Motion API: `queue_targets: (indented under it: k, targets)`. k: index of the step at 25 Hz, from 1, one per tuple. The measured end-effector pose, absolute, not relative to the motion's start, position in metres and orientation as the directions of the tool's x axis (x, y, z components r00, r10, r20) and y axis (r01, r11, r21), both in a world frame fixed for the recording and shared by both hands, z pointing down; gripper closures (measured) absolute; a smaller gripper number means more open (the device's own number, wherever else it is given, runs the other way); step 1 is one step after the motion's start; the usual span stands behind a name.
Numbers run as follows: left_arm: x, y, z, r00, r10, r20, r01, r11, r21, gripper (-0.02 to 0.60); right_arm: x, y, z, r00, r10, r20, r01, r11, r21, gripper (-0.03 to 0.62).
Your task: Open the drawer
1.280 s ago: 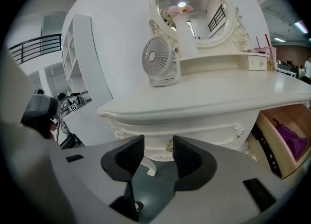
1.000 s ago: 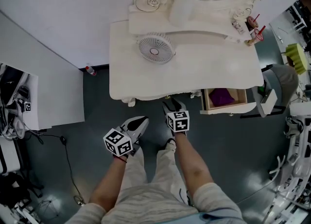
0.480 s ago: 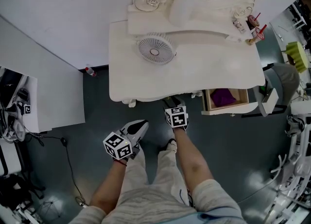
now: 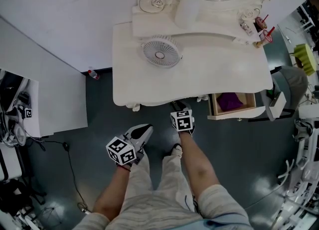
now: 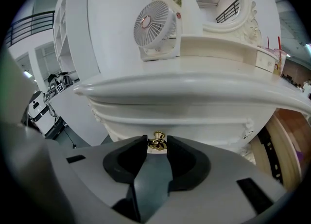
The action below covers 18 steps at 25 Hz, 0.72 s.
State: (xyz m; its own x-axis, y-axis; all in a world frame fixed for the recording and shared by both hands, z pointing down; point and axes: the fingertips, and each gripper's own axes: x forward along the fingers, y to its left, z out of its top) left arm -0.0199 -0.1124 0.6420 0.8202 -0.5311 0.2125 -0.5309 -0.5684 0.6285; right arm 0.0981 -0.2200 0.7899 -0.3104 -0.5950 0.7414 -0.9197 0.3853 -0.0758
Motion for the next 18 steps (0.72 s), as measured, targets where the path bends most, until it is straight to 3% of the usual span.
queue_targets:
  k: [18]
  targets:
    - [-0.011, -0.105, 0.629, 0.826, -0.526, 0.203, -0.52, -0.572, 0.635, 0.567, 0.1, -0.192, 0.792, -0.312, -0.535, 0.785, -0.912, 0.4, -0.09, 0.476]
